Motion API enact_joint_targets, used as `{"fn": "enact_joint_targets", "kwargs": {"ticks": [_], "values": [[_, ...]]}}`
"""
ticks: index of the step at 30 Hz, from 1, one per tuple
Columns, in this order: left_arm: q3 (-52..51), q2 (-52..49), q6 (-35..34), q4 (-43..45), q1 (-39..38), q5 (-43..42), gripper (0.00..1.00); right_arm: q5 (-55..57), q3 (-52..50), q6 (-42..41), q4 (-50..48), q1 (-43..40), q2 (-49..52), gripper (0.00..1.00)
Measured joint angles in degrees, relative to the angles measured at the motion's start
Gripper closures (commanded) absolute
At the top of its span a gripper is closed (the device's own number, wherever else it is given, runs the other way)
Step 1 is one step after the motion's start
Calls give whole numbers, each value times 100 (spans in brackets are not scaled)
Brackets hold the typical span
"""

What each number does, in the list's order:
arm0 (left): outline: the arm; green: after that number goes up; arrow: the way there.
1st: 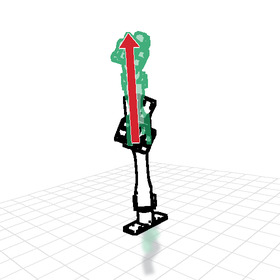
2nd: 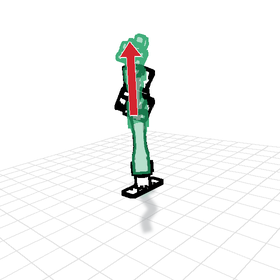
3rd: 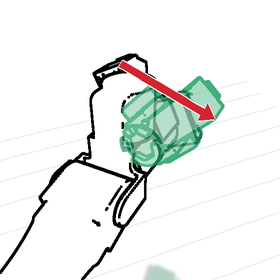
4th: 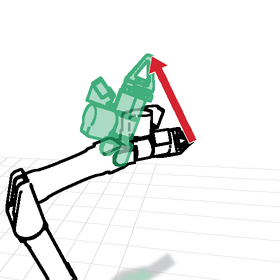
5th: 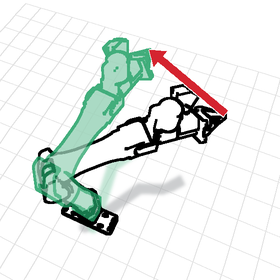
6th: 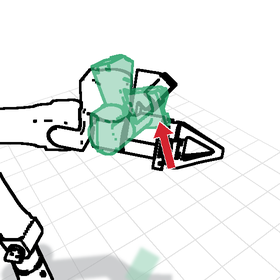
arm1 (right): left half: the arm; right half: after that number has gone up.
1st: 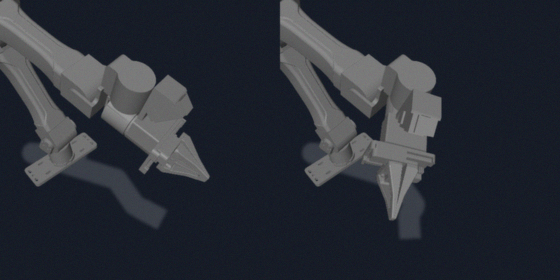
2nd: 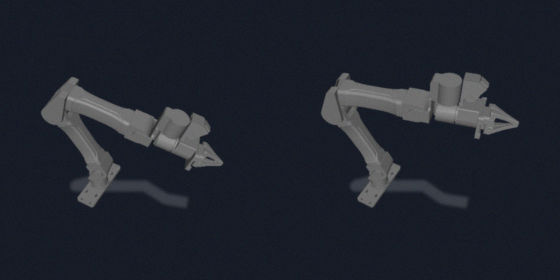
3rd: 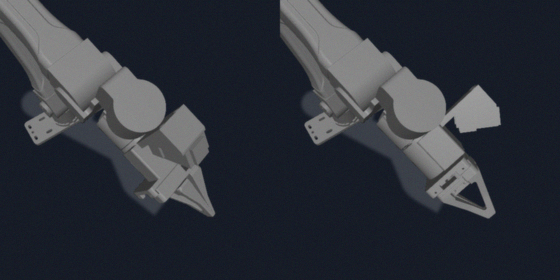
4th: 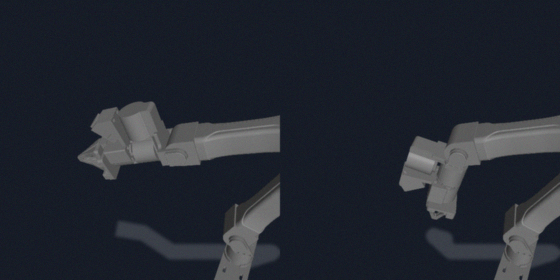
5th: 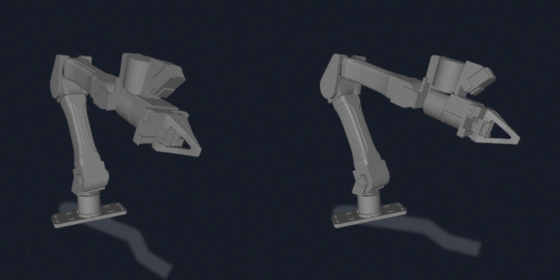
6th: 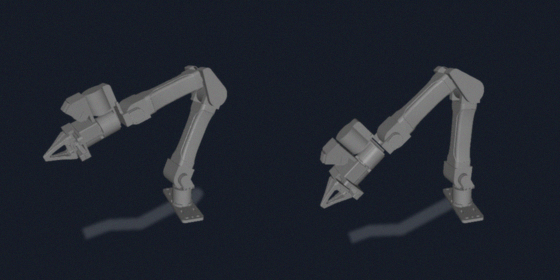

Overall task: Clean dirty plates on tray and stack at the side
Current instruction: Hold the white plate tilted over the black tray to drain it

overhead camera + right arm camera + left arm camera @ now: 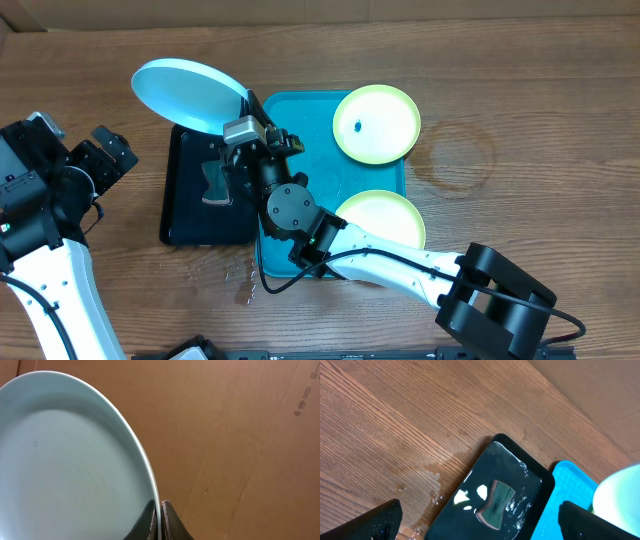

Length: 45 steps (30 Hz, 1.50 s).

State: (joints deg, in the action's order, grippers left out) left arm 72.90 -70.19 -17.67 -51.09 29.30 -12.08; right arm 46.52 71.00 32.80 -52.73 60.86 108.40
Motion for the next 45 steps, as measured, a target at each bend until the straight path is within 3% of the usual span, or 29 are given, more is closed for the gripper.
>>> {"fn": "enact_joint_targets", "kwargs": {"ticks": [26,39,45], "values": [[0,0,0,0,0,0,0,22,0,-66,33,-2,0,96],[0,0,0,0,0,0,0,26,0,-109,540,-2,0,96],[0,0,0,0,0,0,0,22,20,-1154,1580,-24,0,96]]}}
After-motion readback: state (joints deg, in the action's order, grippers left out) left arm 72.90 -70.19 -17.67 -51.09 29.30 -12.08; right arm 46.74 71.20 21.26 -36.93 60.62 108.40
